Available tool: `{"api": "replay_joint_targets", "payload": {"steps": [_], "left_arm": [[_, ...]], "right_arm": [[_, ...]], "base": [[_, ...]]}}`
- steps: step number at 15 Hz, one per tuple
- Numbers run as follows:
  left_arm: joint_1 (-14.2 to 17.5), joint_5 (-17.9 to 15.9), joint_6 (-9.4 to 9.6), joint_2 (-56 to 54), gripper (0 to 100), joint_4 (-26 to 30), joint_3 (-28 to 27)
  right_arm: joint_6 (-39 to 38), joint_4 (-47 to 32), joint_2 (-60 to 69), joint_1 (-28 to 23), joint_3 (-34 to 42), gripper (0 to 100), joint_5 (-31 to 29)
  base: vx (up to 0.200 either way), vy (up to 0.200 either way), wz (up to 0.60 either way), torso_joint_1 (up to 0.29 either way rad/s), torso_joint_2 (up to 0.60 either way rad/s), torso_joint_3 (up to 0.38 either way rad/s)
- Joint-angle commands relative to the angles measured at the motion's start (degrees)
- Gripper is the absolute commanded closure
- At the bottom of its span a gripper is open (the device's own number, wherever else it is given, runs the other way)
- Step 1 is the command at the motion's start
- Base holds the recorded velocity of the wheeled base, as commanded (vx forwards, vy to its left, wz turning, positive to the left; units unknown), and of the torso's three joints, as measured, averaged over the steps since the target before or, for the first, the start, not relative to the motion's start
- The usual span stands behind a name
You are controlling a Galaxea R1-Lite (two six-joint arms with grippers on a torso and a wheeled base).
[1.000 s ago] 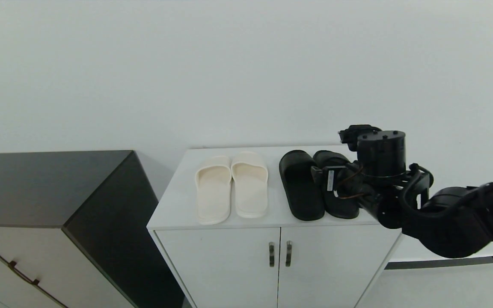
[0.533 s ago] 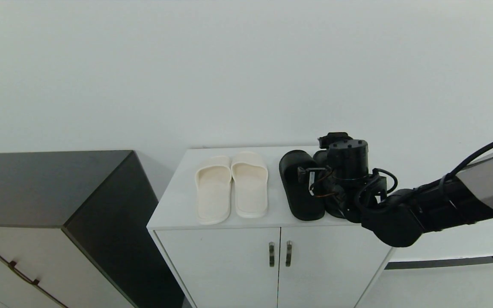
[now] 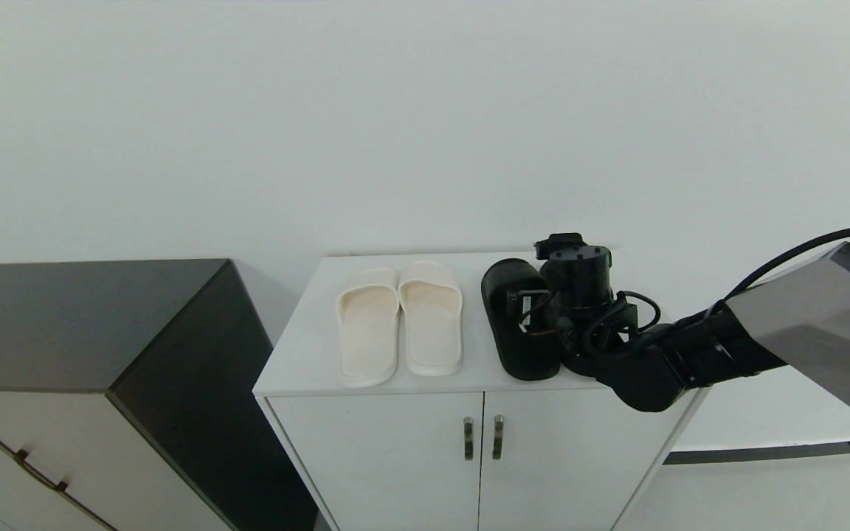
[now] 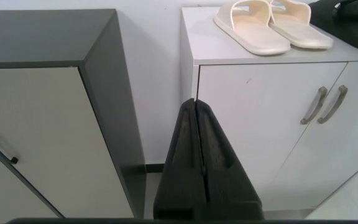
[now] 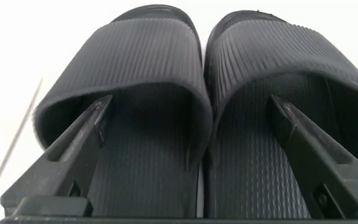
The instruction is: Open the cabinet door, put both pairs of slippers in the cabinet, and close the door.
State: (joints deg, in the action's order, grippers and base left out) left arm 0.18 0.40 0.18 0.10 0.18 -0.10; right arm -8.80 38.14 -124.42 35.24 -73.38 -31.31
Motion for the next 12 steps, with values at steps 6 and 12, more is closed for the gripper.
{"api": "replay_joint_targets", "payload": {"steps": [6,12], "left_arm": [[0.0,0.0,-0.09,0.0,100,0.0,0.0],[0.0,0.0,-0.09,0.0,100,-0.1,0.0]], "right_arm": [[0.0,0.0,-2.8,-1.5,-2.7,100,0.1],[0.7,0.0,7.2,0.2,3.8,100,0.0]], "base": [[0.0,0.0,0.0,0.0,0.0,0.0],[0.0,0.0,0.0,0.0,0.0,0.0]]}}
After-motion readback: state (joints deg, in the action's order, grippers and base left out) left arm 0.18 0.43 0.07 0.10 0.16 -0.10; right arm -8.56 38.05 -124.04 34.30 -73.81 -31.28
